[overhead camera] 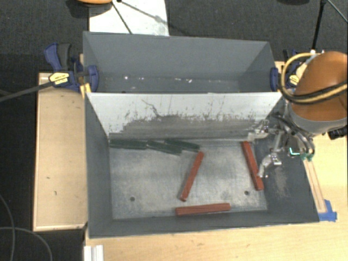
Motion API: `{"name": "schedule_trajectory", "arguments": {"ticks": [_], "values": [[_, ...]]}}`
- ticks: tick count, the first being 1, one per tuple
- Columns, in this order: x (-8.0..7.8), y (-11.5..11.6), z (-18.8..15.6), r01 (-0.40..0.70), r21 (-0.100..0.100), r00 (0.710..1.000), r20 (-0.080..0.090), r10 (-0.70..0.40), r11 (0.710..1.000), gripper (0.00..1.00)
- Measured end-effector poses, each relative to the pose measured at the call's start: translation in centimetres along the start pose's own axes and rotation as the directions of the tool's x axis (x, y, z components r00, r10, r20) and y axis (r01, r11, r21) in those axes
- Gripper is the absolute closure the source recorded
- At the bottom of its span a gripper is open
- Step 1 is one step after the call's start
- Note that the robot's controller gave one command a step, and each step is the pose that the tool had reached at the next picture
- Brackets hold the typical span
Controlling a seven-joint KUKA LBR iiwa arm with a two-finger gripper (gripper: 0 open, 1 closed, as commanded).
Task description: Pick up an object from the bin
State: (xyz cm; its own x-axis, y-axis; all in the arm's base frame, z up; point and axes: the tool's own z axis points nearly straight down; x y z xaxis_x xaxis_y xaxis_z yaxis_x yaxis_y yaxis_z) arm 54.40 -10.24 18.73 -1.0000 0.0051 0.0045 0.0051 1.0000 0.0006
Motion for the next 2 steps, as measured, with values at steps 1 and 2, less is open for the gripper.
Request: {"name": "schedule_trajectory", "arguments": {"ticks": [1,2], "values": [[-0.2,0.0,-0.4,0.003,0.001,1.000,0.008,-0.003,1.000,0.00],[-0.8,-1.1,3.7,-0.128,-0.001,0.992,0.010,0.128,0.992,0.00]]}}
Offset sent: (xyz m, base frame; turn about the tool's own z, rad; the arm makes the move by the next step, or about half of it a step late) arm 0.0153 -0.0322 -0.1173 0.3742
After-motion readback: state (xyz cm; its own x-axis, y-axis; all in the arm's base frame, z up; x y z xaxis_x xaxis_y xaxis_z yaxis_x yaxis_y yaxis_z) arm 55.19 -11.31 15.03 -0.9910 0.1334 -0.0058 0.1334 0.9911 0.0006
